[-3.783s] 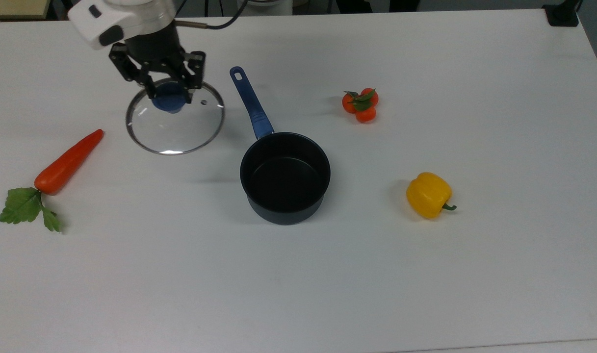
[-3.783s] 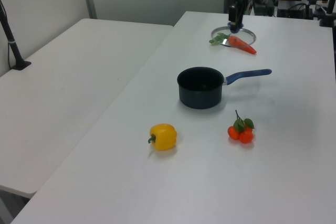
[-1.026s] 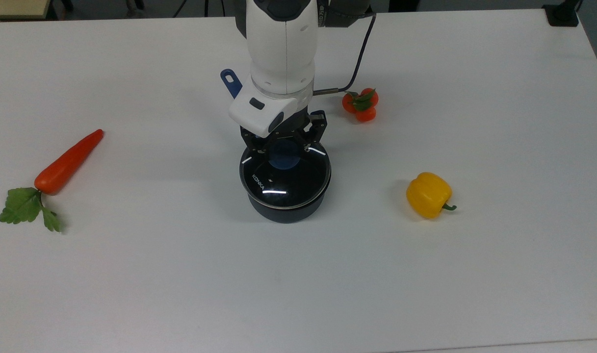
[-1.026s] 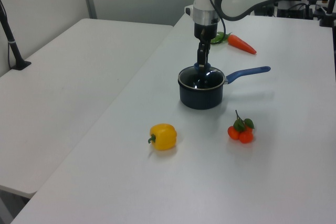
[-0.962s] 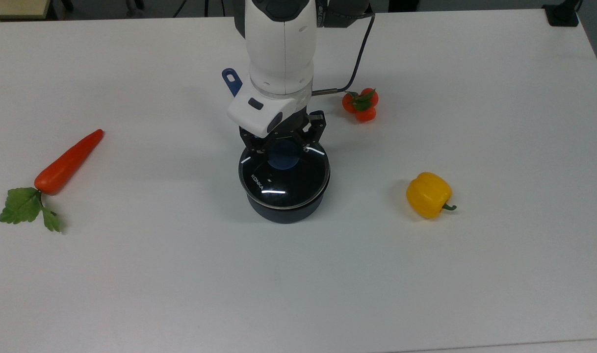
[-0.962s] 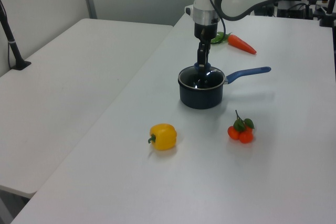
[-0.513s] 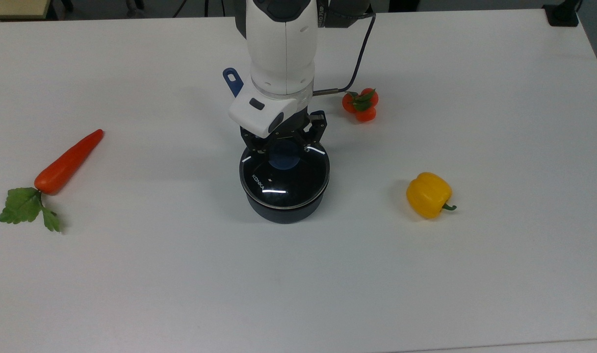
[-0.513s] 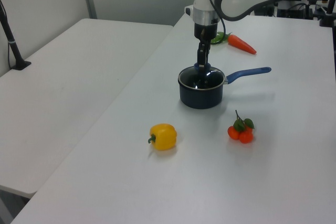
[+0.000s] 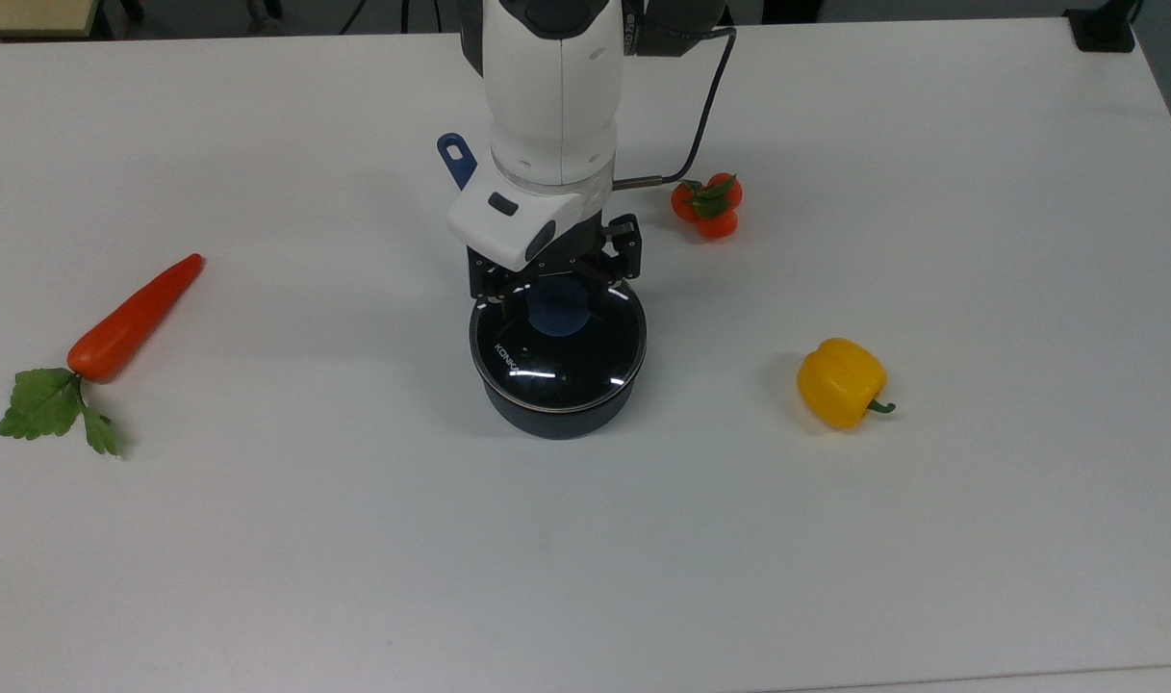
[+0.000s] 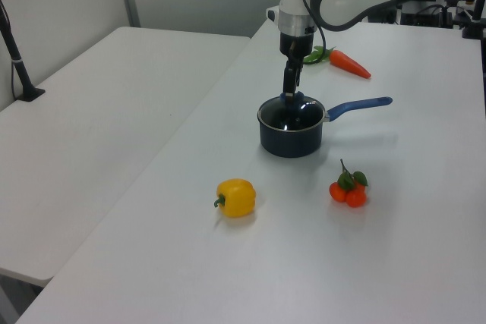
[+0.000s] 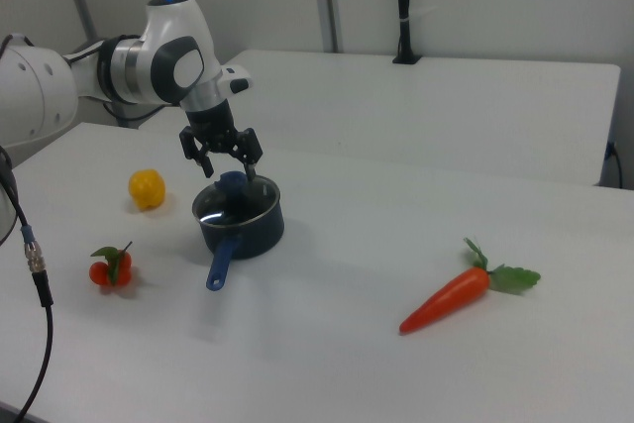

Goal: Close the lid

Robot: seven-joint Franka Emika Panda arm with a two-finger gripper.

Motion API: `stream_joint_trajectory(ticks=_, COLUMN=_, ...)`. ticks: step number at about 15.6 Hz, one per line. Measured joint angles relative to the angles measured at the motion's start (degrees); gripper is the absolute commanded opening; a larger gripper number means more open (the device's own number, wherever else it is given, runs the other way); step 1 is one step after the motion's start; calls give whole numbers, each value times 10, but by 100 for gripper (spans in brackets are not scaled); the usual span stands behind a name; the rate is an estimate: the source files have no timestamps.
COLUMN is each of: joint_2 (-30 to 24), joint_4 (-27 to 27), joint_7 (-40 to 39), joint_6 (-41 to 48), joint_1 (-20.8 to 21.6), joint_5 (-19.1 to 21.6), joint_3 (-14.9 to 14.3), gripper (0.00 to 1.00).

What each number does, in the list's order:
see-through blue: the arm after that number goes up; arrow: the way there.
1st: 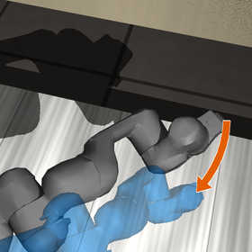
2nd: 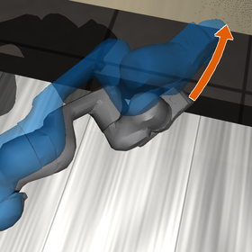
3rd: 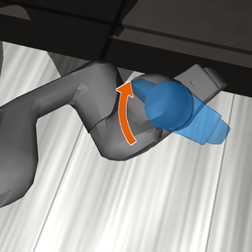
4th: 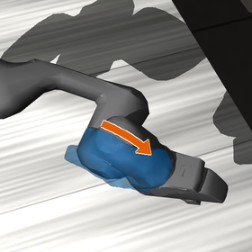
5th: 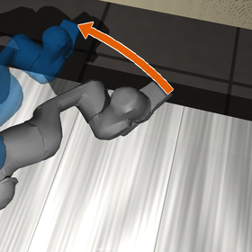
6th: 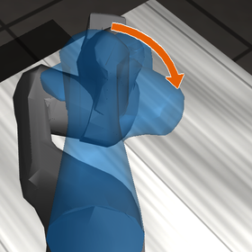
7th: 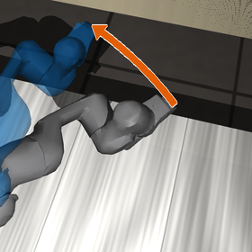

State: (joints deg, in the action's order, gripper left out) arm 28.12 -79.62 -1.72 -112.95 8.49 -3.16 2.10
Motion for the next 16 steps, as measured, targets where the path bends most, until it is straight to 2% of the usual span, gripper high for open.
stream_joint_trajectory(ticks=4, joint_2=-25, joint_4=-4, joint_7=22, joint_6=5, joint_1=-3, joint_5=-1, joint_3=-6, gripper=100)
stream_joint_trajectory(ticks=7, joint_2=-79, joint_4=-28, joint_7=51, joint_6=67, joint_1=-12, joint_5=-20, joint_3=-13, gripper=100)
stream_joint_trajectory(ticks=10, joint_2=-156, joint_4=-78, joint_7=55, joint_6=120, joint_1=-32, joint_5=-25, joint_3=-14, gripper=100)
stream_joint_trajectory(ticks=13, joint_2=-241, joint_4=-151, joint_7=55, joint_6=133, joint_1=-49, joint_5=-25, joint_3=-14, gripper=100)
stream_joint_trajectory(ticks=16, joint_2=-295, joint_4=-195, joint_7=55, joint_6=149, joint_1=-60, joint_5=-25, joint_3=-14, gripper=100)
